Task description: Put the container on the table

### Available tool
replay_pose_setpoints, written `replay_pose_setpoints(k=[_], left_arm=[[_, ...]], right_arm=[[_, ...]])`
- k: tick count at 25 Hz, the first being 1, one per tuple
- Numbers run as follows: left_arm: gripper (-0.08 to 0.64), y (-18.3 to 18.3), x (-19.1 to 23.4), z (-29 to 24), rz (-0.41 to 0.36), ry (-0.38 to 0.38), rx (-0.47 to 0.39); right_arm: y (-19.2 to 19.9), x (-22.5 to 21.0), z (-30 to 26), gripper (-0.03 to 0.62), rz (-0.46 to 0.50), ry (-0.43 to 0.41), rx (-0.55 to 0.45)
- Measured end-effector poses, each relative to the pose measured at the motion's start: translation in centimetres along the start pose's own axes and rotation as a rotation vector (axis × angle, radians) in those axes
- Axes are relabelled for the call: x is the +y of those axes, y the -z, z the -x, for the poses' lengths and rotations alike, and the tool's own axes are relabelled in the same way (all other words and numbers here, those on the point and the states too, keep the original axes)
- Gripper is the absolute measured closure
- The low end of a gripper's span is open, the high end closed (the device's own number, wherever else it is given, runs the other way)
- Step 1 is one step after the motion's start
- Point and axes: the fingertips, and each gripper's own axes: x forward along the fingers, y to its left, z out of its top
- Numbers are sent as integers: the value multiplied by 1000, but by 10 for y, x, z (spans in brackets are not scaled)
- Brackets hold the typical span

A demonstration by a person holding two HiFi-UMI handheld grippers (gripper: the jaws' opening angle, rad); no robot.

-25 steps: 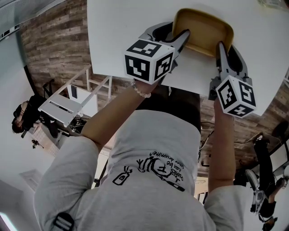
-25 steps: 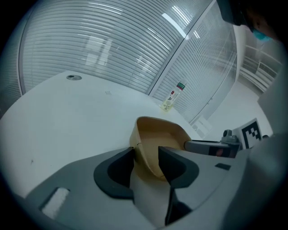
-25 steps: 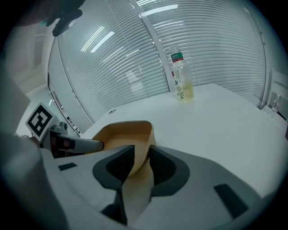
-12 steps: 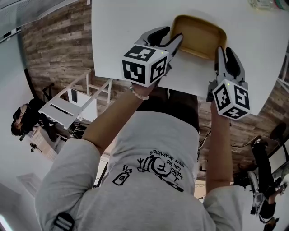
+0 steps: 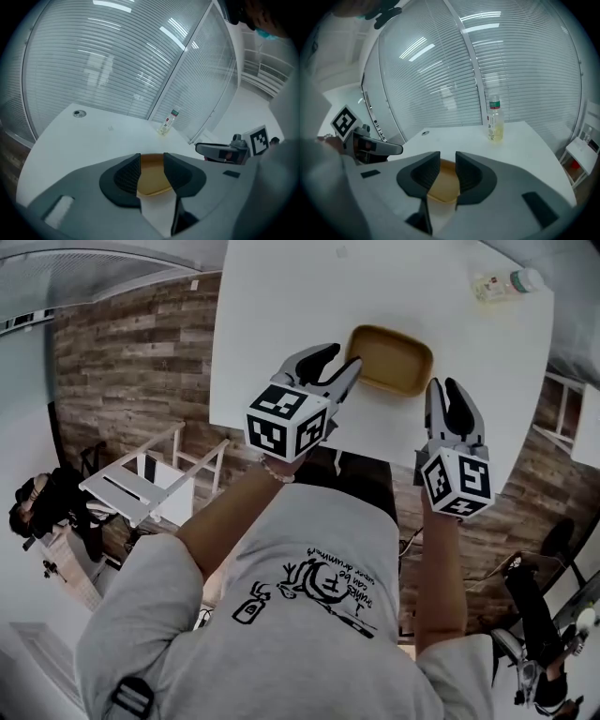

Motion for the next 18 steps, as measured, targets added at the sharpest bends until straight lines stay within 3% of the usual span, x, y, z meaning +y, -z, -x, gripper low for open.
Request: replay_pose_setpoints(k=[7,18], left_arm=[[510,-37,-41,41,-47,67,-84],[541,-84,-93,100,-92,164,-207]], right_arm=[[-44,29,36,515,69,-60,-59],[-105,69,94,540,109,-149,-155]])
